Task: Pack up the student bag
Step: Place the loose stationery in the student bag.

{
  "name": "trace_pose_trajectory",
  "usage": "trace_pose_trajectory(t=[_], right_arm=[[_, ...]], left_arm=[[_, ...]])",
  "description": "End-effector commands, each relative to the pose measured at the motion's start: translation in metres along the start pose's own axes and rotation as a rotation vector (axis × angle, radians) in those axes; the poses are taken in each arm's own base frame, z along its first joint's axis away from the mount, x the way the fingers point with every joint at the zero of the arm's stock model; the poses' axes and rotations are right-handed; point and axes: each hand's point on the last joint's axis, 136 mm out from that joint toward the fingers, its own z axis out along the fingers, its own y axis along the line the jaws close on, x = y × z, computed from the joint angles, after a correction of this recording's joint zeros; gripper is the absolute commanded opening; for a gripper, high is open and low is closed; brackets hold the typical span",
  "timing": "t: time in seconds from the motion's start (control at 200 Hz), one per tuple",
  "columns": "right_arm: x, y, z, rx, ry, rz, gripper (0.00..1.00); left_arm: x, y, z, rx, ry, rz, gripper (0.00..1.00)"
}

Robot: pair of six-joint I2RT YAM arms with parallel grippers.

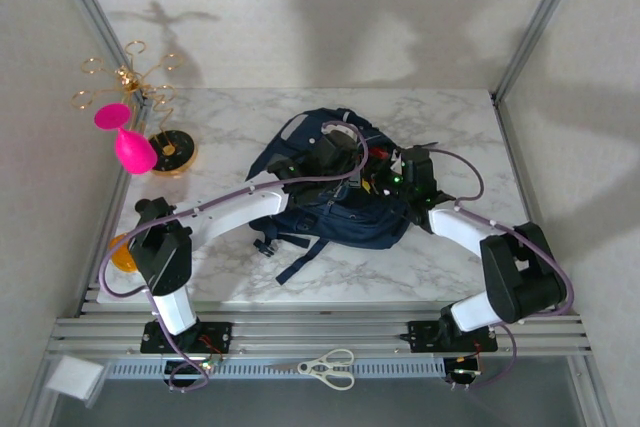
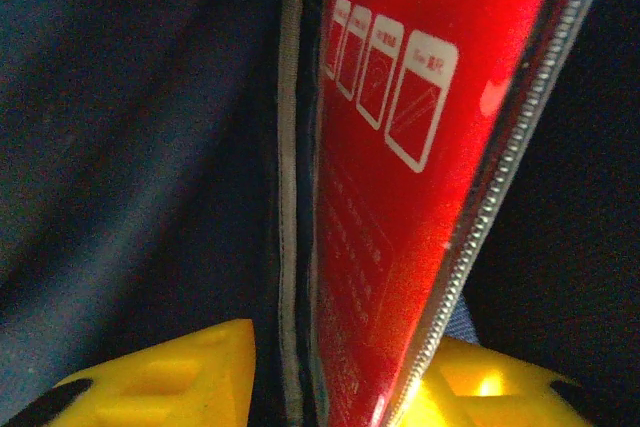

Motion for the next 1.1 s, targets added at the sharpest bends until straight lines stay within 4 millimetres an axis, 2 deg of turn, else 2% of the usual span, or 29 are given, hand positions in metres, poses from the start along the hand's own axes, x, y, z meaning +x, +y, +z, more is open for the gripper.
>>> trace_pose_trajectory(t=[0.0, 0.105, 0.2, 0.235, 0.376, 0.476, 0.606, 0.721, 0.871, 0.976, 1.097], right_arm=[[-0.008, 0.011, -0.017, 0.035, -0.049, -0.095, 0.41], [-0.008, 0.006, -0.031, 0.09, -0.072, -0.124, 0.42], [-0.012, 0.001, -0.038, 0.148, -0.093, -0.146, 0.39], [-0.014, 0.0, -0.038, 0.159, -0.099, -0.15, 0.34], [-0.023, -0.006, -0.024, 0.181, -0.066, -0.144, 0.18], [-0.034, -0.014, -0.014, 0.247, -0.082, -0.151, 0.14], [-0.047, -0.027, -0.015, 0.323, -0.147, -0.138, 0.14], [-0.05, -0.025, 0.0, 0.294, -0.13, -0.141, 0.12], [-0.047, 0.001, 0.021, 0.15, -0.074, -0.203, 0.08], [-0.052, 0.005, 0.01, 0.168, -0.093, -0.253, 0.08], [-0.056, 0.014, -0.025, 0.122, -0.104, -0.308, 0.12]], left_arm=[[-0.035, -0.029, -0.014, 0.12, -0.105, -0.041, 0.0], [-0.034, -0.028, -0.013, 0.127, -0.099, -0.042, 0.0], [-0.033, -0.026, -0.012, 0.122, -0.099, -0.039, 0.0], [-0.032, -0.027, -0.012, 0.124, -0.096, -0.039, 0.0], [-0.032, -0.029, -0.011, 0.14, -0.094, -0.043, 0.0], [-0.033, -0.03, -0.012, 0.138, -0.091, -0.041, 0.0], [-0.032, -0.031, -0.012, 0.145, -0.081, -0.035, 0.0], [-0.03, -0.034, -0.011, 0.159, -0.07, -0.031, 0.0], [-0.028, -0.032, -0.007, 0.149, -0.069, -0.038, 0.0], [-0.026, -0.024, -0.005, 0.127, -0.068, -0.052, 0.0], [-0.019, -0.023, 0.001, 0.132, -0.048, -0.058, 0.0]])
